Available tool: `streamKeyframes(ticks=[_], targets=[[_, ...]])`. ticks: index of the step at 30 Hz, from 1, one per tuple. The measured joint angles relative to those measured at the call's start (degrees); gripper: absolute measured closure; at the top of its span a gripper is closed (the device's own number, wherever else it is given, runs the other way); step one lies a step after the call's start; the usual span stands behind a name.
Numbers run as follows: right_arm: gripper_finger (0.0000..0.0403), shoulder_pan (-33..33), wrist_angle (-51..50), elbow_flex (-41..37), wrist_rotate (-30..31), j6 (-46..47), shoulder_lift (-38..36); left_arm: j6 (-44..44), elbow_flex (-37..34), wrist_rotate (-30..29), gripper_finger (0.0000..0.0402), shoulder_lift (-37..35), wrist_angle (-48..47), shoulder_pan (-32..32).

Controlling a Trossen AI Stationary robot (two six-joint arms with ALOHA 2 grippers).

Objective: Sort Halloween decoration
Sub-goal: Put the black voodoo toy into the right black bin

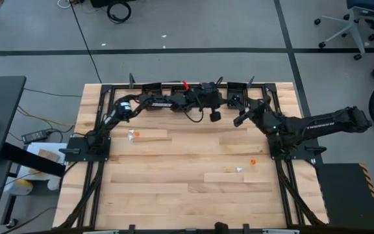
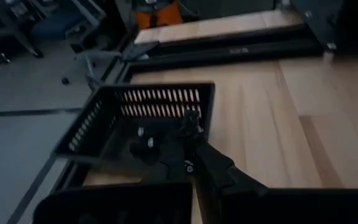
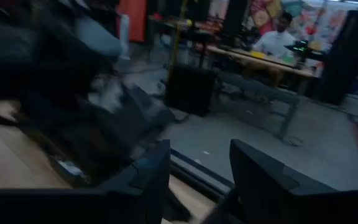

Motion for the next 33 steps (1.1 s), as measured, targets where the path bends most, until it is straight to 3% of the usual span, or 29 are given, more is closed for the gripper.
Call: streamKeyframes(ticks=[10, 33], targets=[[0.0231, 4.1, 0.8, 0.0, -2.5, 0.1, -1.5, -2.7, 12.6, -0.2, 0.0401, 8.7, -3.1, 0.1], [0.0231, 5.4, 3.6, 0.0, -2.3, 0.0, -1.4, -3.4, 13.1, 0.6, 0.0400, 10.2, 2.0, 0.5]])
